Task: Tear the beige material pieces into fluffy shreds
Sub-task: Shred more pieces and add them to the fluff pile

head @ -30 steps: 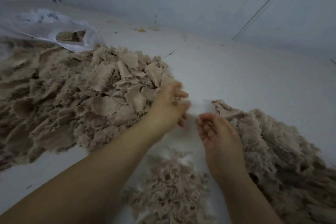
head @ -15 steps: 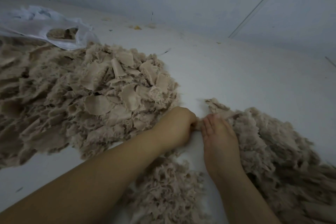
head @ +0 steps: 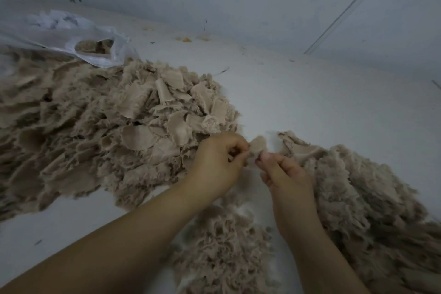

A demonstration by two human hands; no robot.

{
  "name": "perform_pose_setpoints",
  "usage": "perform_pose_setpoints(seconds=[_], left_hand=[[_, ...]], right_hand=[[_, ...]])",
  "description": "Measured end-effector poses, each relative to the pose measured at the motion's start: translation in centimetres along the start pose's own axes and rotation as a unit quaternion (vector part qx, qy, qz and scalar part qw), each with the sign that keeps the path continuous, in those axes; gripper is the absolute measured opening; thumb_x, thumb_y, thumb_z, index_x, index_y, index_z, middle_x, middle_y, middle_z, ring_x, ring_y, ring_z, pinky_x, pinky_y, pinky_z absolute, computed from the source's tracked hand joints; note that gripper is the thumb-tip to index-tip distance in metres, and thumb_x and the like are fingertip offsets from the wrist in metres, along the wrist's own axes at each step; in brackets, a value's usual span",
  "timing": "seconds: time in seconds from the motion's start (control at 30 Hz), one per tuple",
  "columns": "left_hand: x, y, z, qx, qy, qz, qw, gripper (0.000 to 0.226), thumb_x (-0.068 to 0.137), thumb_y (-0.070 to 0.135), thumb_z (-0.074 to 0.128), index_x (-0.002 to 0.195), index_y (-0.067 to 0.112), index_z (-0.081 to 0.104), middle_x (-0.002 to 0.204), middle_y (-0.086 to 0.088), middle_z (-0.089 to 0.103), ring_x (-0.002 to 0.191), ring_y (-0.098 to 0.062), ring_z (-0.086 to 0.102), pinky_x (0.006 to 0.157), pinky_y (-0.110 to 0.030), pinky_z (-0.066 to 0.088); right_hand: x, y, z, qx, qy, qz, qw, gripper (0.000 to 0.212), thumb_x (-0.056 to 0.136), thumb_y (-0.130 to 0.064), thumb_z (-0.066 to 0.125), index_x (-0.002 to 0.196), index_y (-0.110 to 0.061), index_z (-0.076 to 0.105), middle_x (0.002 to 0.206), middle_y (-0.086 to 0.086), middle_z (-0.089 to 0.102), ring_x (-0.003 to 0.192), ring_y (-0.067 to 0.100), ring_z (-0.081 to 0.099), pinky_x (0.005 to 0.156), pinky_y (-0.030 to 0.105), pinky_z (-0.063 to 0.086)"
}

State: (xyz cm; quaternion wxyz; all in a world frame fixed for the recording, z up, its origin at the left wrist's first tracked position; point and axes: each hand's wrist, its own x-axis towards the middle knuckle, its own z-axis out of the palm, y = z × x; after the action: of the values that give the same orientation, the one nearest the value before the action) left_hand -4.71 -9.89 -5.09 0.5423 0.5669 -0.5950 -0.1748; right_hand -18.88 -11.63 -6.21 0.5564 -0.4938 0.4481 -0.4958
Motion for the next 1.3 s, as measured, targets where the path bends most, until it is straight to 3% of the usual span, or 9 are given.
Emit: perform_pose_setpoints(seconds=[0.1, 0.17, 0.37, 0.5, 0.7, 0.83, 1.0, 1.13, 1.3], left_hand=[[0.1, 0.5, 0.6, 0.083, -0.032, 0.109, 0.990, 0.009, 0.079, -0.004, 0.070, 0.075, 0.003, 0.069, 0.083, -0.004, 0.065, 0.078, -0.014, 0.061, 0.063, -0.031, 0.054], [-0.1, 0.7, 0.7, 0.071, -0.053, 0.110, 0.990, 0.007, 0.078, -0.003, 0.072, 0.077, 0.004, 0.070, 0.085, -0.003, 0.063, 0.080, -0.009, 0.059, 0.065, -0.020, 0.050], [0.7, 1.6, -0.3, -0.087, -0.062, -0.158, 0.982, 0.030, 0.091, 0.011, 0.065, 0.120, 0.020, 0.062, 0.102, 0.003, 0.057, 0.072, -0.009, 0.053, 0.055, -0.019, 0.042], [1.0, 1.8, -0.8, -0.122, -0.110, -0.149, 0.975, 0.005, 0.088, 0.005, 0.069, 0.086, 0.008, 0.073, 0.068, 0.005, 0.063, 0.057, -0.002, 0.052, 0.053, -0.017, 0.043], [0.7, 1.7, -0.6, -0.134, -0.040, -0.122, 0.983, 0.013, 0.087, 0.006, 0.070, 0.074, 0.002, 0.072, 0.059, -0.004, 0.064, 0.053, -0.006, 0.055, 0.054, -0.020, 0.045], [0.5, 1.7, -0.6, -0.128, -0.063, -0.144, 0.979, 0.045, 0.090, 0.014, 0.068, 0.060, -0.012, 0.048, 0.052, -0.011, 0.038, 0.046, -0.018, 0.036, 0.044, -0.024, 0.031], [0.4, 1.6, -1.1, -0.180, -0.152, -0.214, 0.948, 0.046, 0.093, 0.025, 0.065, 0.071, -0.013, 0.053, 0.052, -0.009, 0.042, 0.045, -0.014, 0.035, 0.045, -0.025, 0.031], [0.2, 1.4, -1.6, -0.203, -0.185, -0.239, 0.931, 0.039, 0.095, 0.020, 0.063, 0.087, -0.018, 0.057, 0.052, -0.010, 0.058, 0.040, -0.019, 0.046, 0.043, -0.026, 0.037], [-0.1, 1.8, -1.4, -0.205, -0.193, -0.241, 0.929, 0.040, 0.090, 0.032, 0.067, 0.075, -0.005, 0.063, 0.047, -0.007, 0.052, 0.040, -0.018, 0.040, 0.043, -0.026, 0.032]], right_hand=[[-0.3, -0.5, 0.1, 0.007, -0.019, -0.011, 1.000, 0.033, 0.077, -0.049, 0.070, 0.084, -0.019, 0.080, 0.096, 0.026, 0.070, 0.085, 0.033, 0.068, 0.083, 0.044, 0.054], [-0.2, -0.4, 0.0, 0.021, -0.016, -0.010, 1.000, 0.030, 0.083, -0.039, 0.071, 0.084, -0.010, 0.078, 0.091, 0.026, 0.072, 0.089, 0.038, 0.070, 0.087, 0.047, 0.055], [0.0, -0.1, -0.1, 0.017, -0.017, -0.005, 1.000, 0.026, 0.098, -0.019, 0.061, 0.082, -0.010, 0.079, 0.094, 0.027, 0.070, 0.084, 0.026, 0.065, 0.078, 0.036, 0.055], [0.0, -0.1, 0.0, 0.022, -0.030, -0.010, 0.999, 0.030, 0.098, -0.020, 0.060, 0.077, -0.017, 0.080, 0.085, 0.024, 0.070, 0.081, 0.024, 0.062, 0.078, 0.038, 0.052], [0.0, 0.1, -0.2, 0.020, -0.046, -0.039, 0.998, 0.025, 0.091, -0.035, 0.062, 0.103, -0.021, 0.079, 0.103, 0.001, 0.077, 0.098, 0.015, 0.072, 0.081, 0.025, 0.056], [0.0, 0.1, -0.2, 0.013, -0.041, -0.052, 0.998, 0.017, 0.093, -0.025, 0.066, 0.088, -0.017, 0.081, 0.083, 0.002, 0.076, 0.076, 0.010, 0.068, 0.068, 0.019, 0.053], [0.1, 0.1, -0.3, 0.044, -0.012, -0.025, 0.999, 0.025, 0.099, -0.022, 0.060, 0.093, -0.004, 0.075, 0.088, 0.022, 0.073, 0.077, 0.029, 0.068, 0.069, 0.035, 0.059], [0.0, 0.0, -0.2, 0.055, -0.023, -0.020, 0.998, 0.028, 0.095, -0.030, 0.063, 0.090, -0.005, 0.074, 0.079, 0.014, 0.073, 0.066, 0.019, 0.065, 0.060, 0.025, 0.054], [-0.1, 0.0, -0.2, 0.033, -0.025, -0.047, 0.998, 0.036, 0.085, -0.034, 0.070, 0.077, 0.002, 0.068, 0.062, 0.010, 0.054, 0.055, 0.021, 0.044, 0.053, 0.032, 0.044]])
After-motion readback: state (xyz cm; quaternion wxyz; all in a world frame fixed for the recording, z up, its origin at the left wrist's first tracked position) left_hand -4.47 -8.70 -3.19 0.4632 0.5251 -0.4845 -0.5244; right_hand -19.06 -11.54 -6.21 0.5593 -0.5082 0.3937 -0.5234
